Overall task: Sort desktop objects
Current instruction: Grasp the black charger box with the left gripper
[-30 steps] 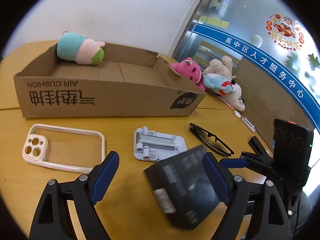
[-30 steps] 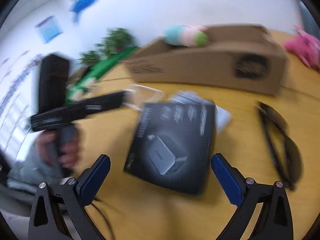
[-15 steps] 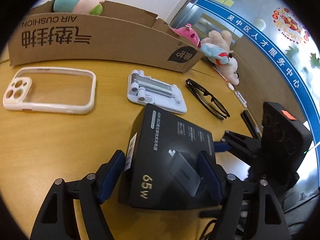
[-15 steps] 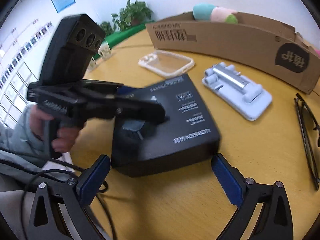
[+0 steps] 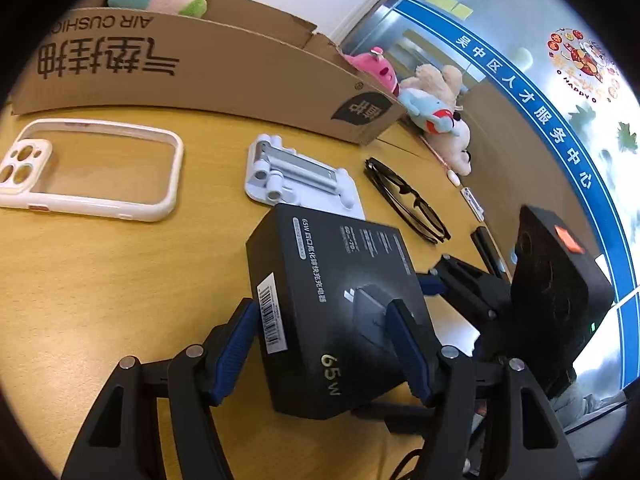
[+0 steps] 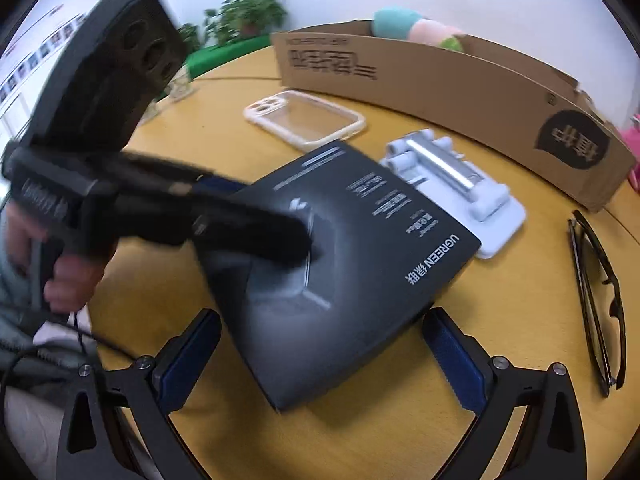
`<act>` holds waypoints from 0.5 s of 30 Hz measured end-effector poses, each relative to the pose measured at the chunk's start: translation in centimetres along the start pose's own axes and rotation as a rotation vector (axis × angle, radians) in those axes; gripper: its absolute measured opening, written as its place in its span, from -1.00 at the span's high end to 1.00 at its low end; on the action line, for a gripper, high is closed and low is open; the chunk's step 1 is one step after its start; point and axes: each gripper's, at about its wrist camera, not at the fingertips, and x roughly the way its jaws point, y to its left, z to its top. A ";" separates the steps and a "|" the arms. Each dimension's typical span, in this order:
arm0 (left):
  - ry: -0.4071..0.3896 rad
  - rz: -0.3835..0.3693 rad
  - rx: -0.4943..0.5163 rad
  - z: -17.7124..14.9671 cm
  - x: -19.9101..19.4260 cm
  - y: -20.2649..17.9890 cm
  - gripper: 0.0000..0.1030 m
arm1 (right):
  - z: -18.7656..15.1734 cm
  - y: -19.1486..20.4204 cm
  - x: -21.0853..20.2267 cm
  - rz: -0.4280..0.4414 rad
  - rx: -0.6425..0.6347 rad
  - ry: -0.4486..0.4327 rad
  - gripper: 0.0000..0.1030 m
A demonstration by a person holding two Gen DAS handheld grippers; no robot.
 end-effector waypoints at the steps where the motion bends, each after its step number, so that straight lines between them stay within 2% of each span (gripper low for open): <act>1: -0.002 0.007 0.010 0.1 -0.2 -0.2 -0.16 | 0.1 -0.2 -0.1 -0.005 0.013 -0.005 -0.96; 4: -0.050 0.023 0.021 0.7 -1.4 -1.0 -0.13 | 1.0 0.4 -0.8 -0.050 -0.041 -0.021 -0.96; 8: -0.175 0.054 0.078 3.2 -4.5 -2.6 -0.09 | 3.6 0.7 -2.8 -0.076 -0.060 -0.103 -0.95; 11: -0.257 0.070 0.125 5.8 -6.8 -3.7 -0.09 | 6.7 0.5 -4.7 -0.088 -0.079 -0.176 -0.95; 15: -0.387 0.085 0.186 10.1 -9.9 -5.1 -0.09 | 11.6 0.7 -7.4 -0.159 -0.164 -0.263 -0.95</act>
